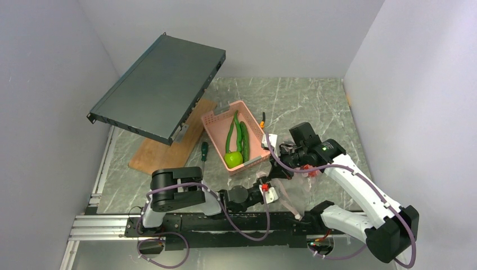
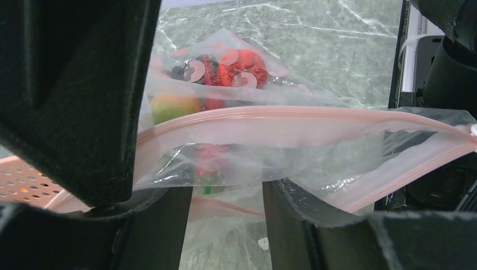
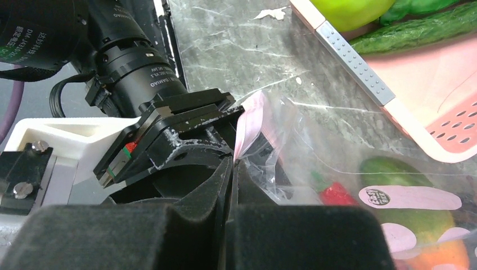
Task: Open the zip-top bag and remove the fake food
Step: Pick up the fake fruit from the zipper food storage bag.
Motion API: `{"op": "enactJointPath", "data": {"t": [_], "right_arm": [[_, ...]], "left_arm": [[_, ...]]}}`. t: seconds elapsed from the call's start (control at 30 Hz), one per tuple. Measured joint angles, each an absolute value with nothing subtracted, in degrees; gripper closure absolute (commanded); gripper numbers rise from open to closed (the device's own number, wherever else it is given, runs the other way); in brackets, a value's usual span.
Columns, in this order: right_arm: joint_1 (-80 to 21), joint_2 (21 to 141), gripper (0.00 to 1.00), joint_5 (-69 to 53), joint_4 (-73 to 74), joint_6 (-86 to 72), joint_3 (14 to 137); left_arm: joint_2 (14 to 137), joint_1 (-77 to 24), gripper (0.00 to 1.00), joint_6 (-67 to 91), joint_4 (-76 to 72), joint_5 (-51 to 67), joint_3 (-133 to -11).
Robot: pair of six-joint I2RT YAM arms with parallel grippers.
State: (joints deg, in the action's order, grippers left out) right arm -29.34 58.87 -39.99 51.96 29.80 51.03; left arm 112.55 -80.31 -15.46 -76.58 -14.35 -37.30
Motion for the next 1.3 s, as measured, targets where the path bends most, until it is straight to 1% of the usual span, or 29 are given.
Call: {"op": "enactJointPath", "data": {"t": [0.23,0.37,0.53,0.83,0.87,0.9,0.93,1.0,1.03,1.17,1.3], "right_arm": [[-29.34,58.39,1.00,-39.27,51.77,29.54,50.72],[-29.34,58.39,1.00,-39.29,51.70,29.54,50.72],[-29.28,58.39,1.00,-39.05,51.20,29.54,50.72],[-28.51,57.89,1.00,-36.40,51.44,29.61,50.72],[-28.51,57.78,0.93,-36.42,51.44,29.61,50.72],[-28.45,57.63,0.82,-36.53,51.46,29.71,50.72],[-28.36,57.54,0.68,-36.69,51.48,29.82,50.72],[-27.97,57.45,0.49,-37.34,52.16,31.09,50.83],[-27.62,57.36,0.44,-37.23,52.49,31.35,50.94],[-25.50,56.95,0.35,-35.55,54.48,34.17,53.36],[-21.89,54.24,0.31,-35.55,57.45,36.73,55.64]], "left_arm": [[111.37,-80.16,0.42,-9.58,-78.65,-15.14,-34.61],[111.07,-80.16,0.38,-8.08,-78.17,-17.34,-35.53],[114.93,-80.05,0.38,-8.54,-79.99,-19.51,-39.33],[121.01,-78.63,0.39,-9.96,-76.66,-21.10,-44.16],[121.49,-78.41,0.39,-9.80,-76.40,-21.10,-44.16],[122.04,-78.17,0.39,-9.58,-76.14,-21.08,-44.16],[122.50,-77.93,0.39,-9.32,-75.75,-21.02,-44.16],[123.24,-77.30,0.39,-8.78,-75.35,-20.67,-44.01],[123.35,-77.17,0.38,-8.51,-75.44,-20.58,-43.86],[123.35,-77.10,0.38,-7.97,-76.27,-19.11,-43.11],[123.35,-76.42,0.38,-6.50,-76.14,-18.46,-40.80]]}}
